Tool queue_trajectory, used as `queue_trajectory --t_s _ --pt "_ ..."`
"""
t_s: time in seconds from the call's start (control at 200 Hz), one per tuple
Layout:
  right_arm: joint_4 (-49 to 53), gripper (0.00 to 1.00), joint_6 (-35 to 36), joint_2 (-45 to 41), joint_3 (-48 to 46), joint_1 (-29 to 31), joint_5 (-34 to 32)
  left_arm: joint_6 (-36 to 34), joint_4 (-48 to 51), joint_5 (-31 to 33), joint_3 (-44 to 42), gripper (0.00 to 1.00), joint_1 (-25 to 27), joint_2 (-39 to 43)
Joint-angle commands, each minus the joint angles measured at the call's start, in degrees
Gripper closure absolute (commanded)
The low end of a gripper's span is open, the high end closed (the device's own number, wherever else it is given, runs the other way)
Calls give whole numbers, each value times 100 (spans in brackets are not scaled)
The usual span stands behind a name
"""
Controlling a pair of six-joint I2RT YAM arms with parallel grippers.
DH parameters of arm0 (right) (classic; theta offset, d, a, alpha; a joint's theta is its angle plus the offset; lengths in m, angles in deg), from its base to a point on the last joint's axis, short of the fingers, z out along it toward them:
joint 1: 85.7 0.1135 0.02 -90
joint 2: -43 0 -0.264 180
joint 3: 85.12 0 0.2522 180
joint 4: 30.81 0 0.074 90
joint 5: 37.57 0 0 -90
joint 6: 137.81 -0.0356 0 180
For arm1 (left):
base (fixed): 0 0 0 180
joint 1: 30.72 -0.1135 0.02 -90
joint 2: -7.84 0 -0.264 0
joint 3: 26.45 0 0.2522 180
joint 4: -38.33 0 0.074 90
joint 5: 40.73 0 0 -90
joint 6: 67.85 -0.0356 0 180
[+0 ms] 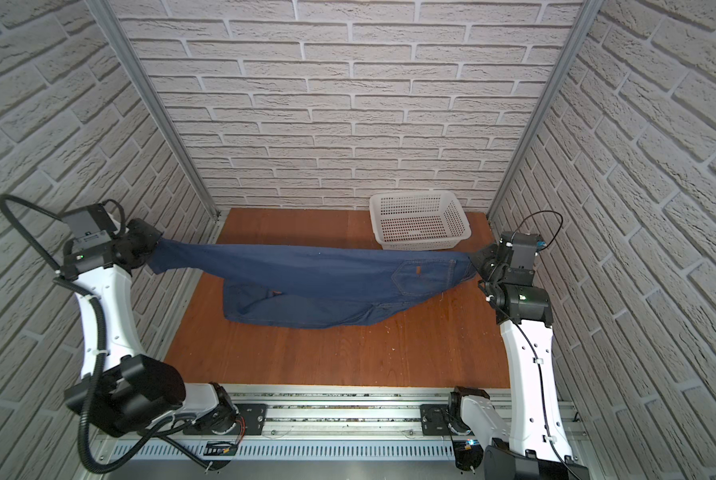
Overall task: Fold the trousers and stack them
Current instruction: 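Lift the jeans by hem and waistband with both grippers, stretching them taut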
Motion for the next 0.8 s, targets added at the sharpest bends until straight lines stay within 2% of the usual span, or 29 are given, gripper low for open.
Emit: queue_trajectory --t_s 0.0,0.11,0.22,0.365,0.45,0.55,0.605,0.665,0.73,0.795 --pt "-106 95 -99 -114 -342 -128 -71 -7 -178 -210 -768 100 -247 338" --pt "-98 95 -117 -95 -601 -177 -208 -32 -337 -301 -1225 100 -295 344" --pt "-169 95 -281 183 -674 -184 -189 10 -477 -529 -1261 100 -250 9" --pt "-636 95 -625 845 -696 -183 85 -158 -362 -385 -693 100 152 -648" --pt "-921 95 -761 1423 -331 -184 306 -142 -342 -309 -208 100 401 -1116" --pt "-1504 95 -842 2194 480 -184 646 2 -214 -400 696 100 644 -1804" --pt "-1955 95 -664 2611 1092 -187 914 78 59 -565 1573 100 750 -2236" --pt "-1888 95 -551 2980 2033 -201 1146 101 437 -627 2642 100 852 -2609" --pt "-1886 95 -480 3169 2828 -218 1394 59 854 -576 3781 100 909 -2938" --pt "-2056 95 -383 3069 3155 -219 1400 32 1205 -566 4656 100 881 -3132"
